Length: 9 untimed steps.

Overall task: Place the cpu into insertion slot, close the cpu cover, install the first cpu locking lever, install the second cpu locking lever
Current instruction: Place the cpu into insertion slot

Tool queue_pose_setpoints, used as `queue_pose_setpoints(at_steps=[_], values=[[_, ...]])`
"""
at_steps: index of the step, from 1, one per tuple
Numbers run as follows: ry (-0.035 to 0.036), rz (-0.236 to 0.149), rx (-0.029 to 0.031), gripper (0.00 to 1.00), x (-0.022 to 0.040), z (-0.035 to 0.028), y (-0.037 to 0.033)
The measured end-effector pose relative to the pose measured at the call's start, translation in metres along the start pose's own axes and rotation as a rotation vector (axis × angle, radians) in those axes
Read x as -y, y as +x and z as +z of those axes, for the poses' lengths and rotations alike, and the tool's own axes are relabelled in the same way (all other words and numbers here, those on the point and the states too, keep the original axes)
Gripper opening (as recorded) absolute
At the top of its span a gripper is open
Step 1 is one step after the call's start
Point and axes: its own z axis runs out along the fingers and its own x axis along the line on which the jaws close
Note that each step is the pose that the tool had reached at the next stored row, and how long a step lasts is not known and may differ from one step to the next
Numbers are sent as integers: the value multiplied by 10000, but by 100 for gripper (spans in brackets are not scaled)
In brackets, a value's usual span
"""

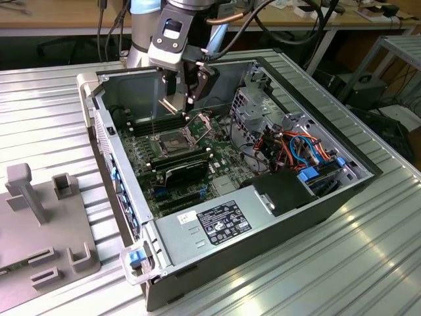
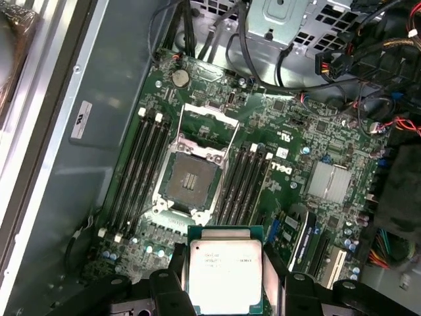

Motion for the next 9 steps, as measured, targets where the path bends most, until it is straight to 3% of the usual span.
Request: queue_pose_setpoints(at_steps=[7, 9], values=[[15, 419, 9, 55, -56, 98, 26], [24, 723, 20, 55, -58, 108, 28]])
